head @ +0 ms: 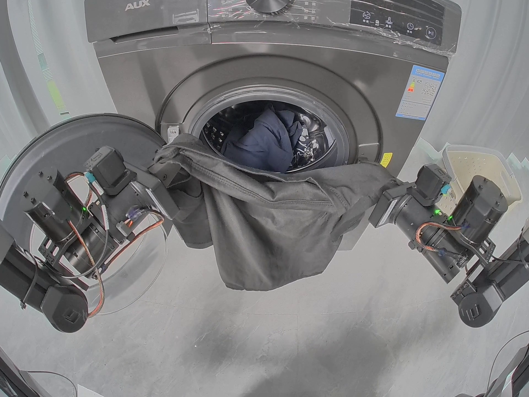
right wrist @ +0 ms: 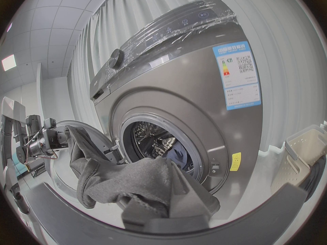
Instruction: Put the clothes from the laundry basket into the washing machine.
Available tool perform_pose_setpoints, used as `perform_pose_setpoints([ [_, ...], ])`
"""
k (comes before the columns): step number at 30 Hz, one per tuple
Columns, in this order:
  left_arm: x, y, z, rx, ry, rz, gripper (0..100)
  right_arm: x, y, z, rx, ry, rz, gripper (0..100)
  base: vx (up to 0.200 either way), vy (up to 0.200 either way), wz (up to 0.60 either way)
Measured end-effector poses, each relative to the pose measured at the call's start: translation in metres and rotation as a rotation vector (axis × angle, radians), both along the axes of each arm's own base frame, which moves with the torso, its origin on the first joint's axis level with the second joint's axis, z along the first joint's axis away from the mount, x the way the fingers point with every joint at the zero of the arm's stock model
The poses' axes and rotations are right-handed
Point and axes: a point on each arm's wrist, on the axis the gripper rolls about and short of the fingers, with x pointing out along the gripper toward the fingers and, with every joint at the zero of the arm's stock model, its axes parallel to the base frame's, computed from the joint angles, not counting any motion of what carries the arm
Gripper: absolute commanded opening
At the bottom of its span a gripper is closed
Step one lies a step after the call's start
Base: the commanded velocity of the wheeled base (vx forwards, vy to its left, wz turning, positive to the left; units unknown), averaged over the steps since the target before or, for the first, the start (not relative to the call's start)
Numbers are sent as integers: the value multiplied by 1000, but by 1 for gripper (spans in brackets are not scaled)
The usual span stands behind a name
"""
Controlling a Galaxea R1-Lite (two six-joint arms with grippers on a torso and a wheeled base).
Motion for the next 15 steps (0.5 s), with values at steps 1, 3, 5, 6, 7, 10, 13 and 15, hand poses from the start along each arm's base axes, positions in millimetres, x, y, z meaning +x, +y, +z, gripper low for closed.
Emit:
perform_pose_setpoints([
  [1, -1, 1, 1, -1, -3, 2, 0, -1, -1, 2, 2, -5, -1, 0, 0, 0, 0],
  [3, -1, 2, 3, -2, -9, 6, 0, -3, -4, 5, 7, -13, -6, 0, 0, 0, 0],
  [5, -1, 4, 3, -2, -11, 9, 0, -3, -6, 7, 9, -17, -10, 0, 0, 0, 0],
  [6, -1, 5, 3, -1, -11, 13, 0, -3, -7, 8, 9, -19, -12, 0, 0, 0, 0],
  [7, -1, 6, 3, 1, -12, 17, 0, -3, -8, 8, 9, -20, -13, 0, 0, 0, 0],
  [10, -1, 7, 2, 9, -13, 23, 0, -3, -11, 9, 9, -24, -16, 0, 0, 0, 0],
  [13, -1, 8, 1, 13, -9, 25, 0, -2, -13, 10, 10, -26, -24, 0, 0, 0, 0],
  [15, -1, 8, 0, 15, -8, 24, 0, -2, -14, 11, 10, -28, -26, 0, 0, 0, 0],
])
